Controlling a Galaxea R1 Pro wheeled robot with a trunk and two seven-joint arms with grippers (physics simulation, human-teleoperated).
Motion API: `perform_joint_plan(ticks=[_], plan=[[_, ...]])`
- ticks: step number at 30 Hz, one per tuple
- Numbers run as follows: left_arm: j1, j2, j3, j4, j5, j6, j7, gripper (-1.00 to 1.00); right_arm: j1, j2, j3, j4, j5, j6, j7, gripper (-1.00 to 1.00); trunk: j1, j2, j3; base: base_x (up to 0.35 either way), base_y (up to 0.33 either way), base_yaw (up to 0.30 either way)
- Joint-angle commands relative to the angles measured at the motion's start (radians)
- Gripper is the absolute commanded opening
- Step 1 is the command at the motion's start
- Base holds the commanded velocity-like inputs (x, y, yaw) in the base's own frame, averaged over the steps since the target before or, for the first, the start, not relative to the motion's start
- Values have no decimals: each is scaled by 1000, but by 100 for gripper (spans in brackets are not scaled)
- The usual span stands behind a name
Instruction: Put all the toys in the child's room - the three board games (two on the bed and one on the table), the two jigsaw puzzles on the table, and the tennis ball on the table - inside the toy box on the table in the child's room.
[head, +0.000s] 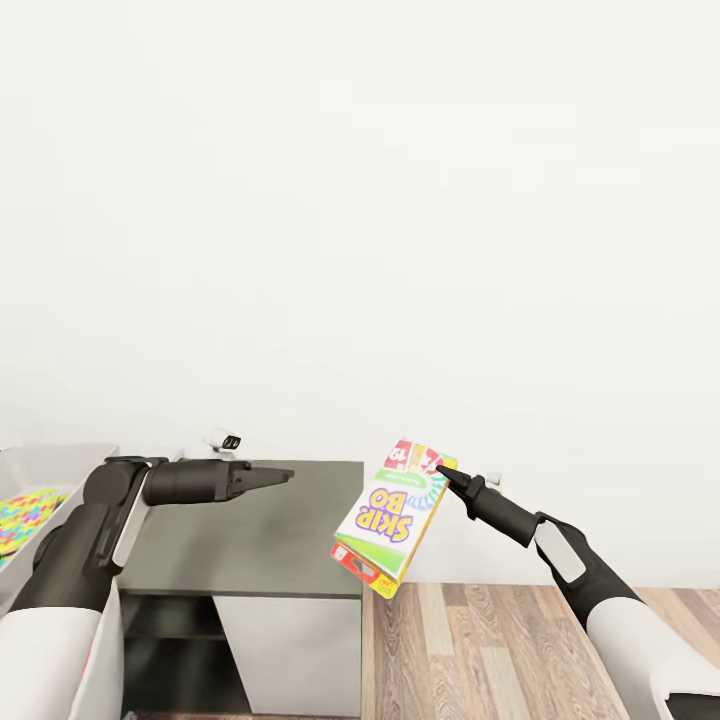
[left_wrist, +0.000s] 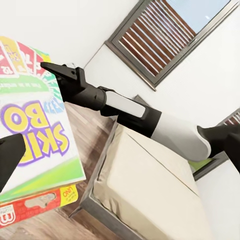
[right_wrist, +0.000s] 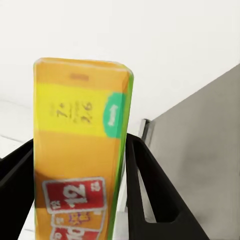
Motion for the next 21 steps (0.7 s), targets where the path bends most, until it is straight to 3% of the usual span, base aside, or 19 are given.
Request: perform_joint_plan(ticks=[1,14,21], plan=[[-1,0,0,-1,-1,11,-3,100,-1,0,-1,0,-3,6,1,-100,-4,6,2,-13,0,0],[-1,19,8,-1,1,12,-4,100,-1,-12,0,0,7,5,1,-100,-54,97,42,-5,0,0],[-1,35,10,-2,2,12,-5,100,-1,-34,1,0,0,14,1,-100,-80,146,64,-144,0,0]])
